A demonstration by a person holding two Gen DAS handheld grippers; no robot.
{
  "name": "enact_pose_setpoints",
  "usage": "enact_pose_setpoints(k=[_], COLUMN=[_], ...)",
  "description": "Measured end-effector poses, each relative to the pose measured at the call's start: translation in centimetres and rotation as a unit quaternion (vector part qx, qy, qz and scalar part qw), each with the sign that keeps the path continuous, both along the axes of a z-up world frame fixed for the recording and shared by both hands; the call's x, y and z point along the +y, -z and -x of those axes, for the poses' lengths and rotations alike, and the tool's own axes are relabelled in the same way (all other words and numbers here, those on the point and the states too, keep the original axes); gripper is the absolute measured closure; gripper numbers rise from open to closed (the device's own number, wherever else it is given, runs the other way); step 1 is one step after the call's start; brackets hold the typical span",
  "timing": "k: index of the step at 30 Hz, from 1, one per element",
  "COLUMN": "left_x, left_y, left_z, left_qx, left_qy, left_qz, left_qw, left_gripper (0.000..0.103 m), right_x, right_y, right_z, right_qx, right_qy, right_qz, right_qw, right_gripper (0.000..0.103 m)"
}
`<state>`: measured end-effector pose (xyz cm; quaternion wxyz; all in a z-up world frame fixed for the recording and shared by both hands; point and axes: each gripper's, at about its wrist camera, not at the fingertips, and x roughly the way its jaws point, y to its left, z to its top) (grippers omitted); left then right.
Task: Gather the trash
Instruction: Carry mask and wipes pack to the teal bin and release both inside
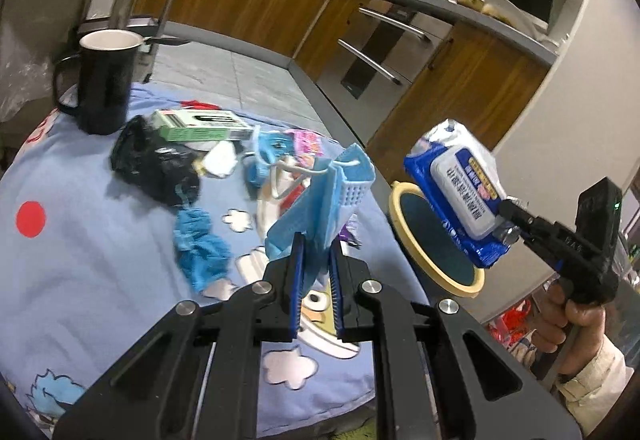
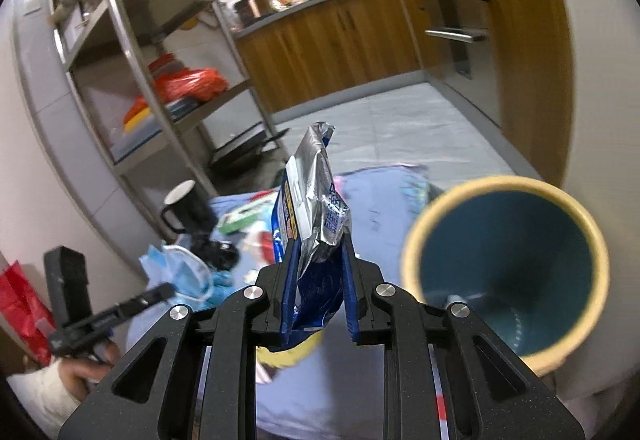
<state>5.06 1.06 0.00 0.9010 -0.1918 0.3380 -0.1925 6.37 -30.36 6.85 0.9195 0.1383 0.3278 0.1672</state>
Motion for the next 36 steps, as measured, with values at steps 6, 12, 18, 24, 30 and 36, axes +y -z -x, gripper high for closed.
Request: enact_pose_setpoints(k=[6, 12, 18, 24, 30, 36], left_x=[-4.7, -9.1, -13.0, -17.1, -20.3, -23.2], left_y=[-0.9, -1.1, -1.3, -1.5, -1.3, -0.9], left_z=[-0.5, -1.0, -2.6, -4.7, -6.0, -7.3], left_qx=[-0.004, 0.0, 0.011, 0.023, 0.037, 0.047], left_qy=[0.043, 0.082, 0.103, 0.121, 0.133, 0.143], left_qz=[-0.004, -0.012, -0.016, -0.015, -0.018, -0.025], left_qw=[0.999, 0.9965, 0.9944, 0.9923, 0.9903, 0.9883], left_gripper=[0.092, 0.092, 0.092, 0.092, 0.092, 0.092], right_x=[-4.3, -8.1, -10.7, -11.8, -12.5, -13.2], right_y=[1.4, 3.5, 6.1, 7.8, 8.1, 7.8], right_z=[1.4, 1.6, 1.1, 0.6, 0.7, 1.1], right_qx=[0.015, 0.05, 0.106, 0.144, 0.152, 0.145], right_qy=[0.058, 0.131, 0.176, 0.203, 0.217, 0.232], right_qz=[0.001, -0.009, -0.04, -0.075, -0.088, -0.11], right_qw=[0.998, 0.99, 0.978, 0.966, 0.96, 0.956], right_gripper=[0.081, 0.081, 0.08, 0.076, 0.059, 0.047])
